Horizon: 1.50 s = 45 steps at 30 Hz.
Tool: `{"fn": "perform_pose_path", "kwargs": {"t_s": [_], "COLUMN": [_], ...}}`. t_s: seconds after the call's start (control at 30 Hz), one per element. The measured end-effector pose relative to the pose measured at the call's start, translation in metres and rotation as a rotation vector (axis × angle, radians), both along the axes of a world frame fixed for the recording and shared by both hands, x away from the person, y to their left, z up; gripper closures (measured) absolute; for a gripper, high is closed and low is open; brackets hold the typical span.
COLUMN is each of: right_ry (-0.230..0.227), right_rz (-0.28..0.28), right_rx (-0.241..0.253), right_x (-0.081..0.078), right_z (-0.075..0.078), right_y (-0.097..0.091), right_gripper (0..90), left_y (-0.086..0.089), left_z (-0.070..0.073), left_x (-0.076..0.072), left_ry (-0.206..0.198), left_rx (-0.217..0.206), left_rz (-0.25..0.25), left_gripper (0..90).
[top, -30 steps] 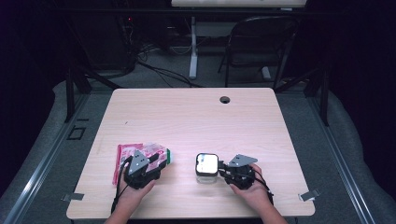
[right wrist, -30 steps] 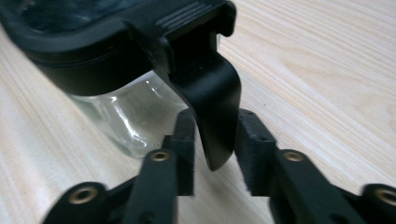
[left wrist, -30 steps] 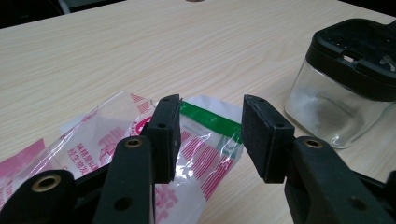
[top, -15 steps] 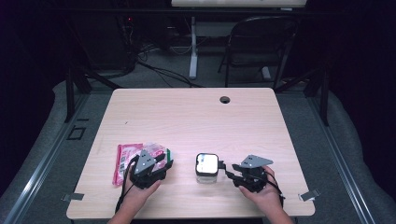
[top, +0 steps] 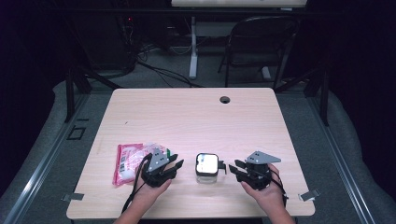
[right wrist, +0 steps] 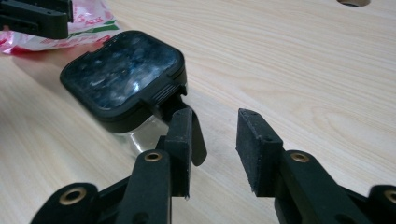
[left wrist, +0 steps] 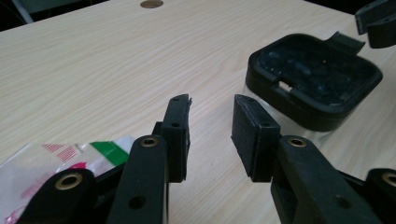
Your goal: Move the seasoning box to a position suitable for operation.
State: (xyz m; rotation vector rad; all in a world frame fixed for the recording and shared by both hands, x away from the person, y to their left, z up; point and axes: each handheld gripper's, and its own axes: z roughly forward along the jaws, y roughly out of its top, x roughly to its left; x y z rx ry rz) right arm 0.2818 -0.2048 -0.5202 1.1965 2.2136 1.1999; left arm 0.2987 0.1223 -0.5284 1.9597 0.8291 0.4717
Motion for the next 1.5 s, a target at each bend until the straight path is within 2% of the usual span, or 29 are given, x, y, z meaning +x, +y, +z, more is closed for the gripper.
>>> {"fn": "perform_pose_path", "kwargs": {"t_s": [0.03, 0.17, 0.2, 0.3, 0.5, 0.7, 0.77, 0.87, 1.03, 1.1, 1.23, 1.37, 1.5], "right_ry": [0.004, 0.018, 0.022, 0.009, -0.016, -0.017, -0.011, -0.004, 0.040, 0.044, 0.047, 0.063, 0.061], "right_rz": [-0.008, -0.040, -0.035, -0.038, -0.035, -0.025, -0.020, -0.015, 0.001, 0.005, -0.001, 0.011, 0.010], "right_rx": [0.004, 0.018, 0.011, 0.038, 0.032, 0.072, 0.095, 0.094, 0.115, 0.118, 0.129, 0.161, 0.158], "right_x": [0.001, 0.004, 0.004, 0.005, 0.006, 0.007, 0.007, 0.008, 0.011, 0.012, 0.011, 0.012, 0.012], "right_z": [0.001, 0.003, 0.004, 0.007, 0.011, 0.013, 0.013, 0.011, 0.006, 0.005, 0.005, 0.003, 0.003], "right_y": [0.000, 0.004, 0.004, 0.007, 0.015, 0.020, 0.022, 0.024, 0.028, 0.028, 0.029, 0.028, 0.029], "right_gripper": [66.5, 70.0, 70.4, 70.5, 71.4, 72.2, 72.2, 72.3, 72.8, 73.1, 73.4, 75.0, 76.0], "left_y": [-0.002, -0.008, -0.010, -0.012, -0.013, -0.018, -0.020, -0.022, -0.025, -0.026, -0.027, -0.029, -0.028], "left_z": [0.000, 0.002, 0.001, 0.001, 0.000, -0.003, -0.004, -0.006, -0.008, -0.008, -0.008, -0.009, -0.009], "left_x": [0.001, 0.005, 0.006, 0.006, 0.006, 0.007, 0.007, 0.006, 0.004, 0.003, 0.002, 0.000, -0.002], "left_ry": [0.008, 0.036, 0.043, 0.046, 0.053, 0.066, 0.066, 0.071, 0.077, 0.072, 0.076, 0.077, 0.077], "left_rx": [-0.010, -0.001, -0.008, 0.008, 0.006, 0.009, 0.013, 0.021, 0.031, 0.038, 0.022, 0.028, 0.034], "left_rz": [-0.003, -0.025, -0.029, -0.036, -0.038, -0.044, -0.050, -0.056, -0.078, -0.085, -0.097, -0.111, -0.112], "left_gripper": [67.6, 70.5, 71.5, 73.9, 78.1, 80.8, 81.4, 82.5, 82.6, 82.6, 83.2, 83.5, 85.6]}}
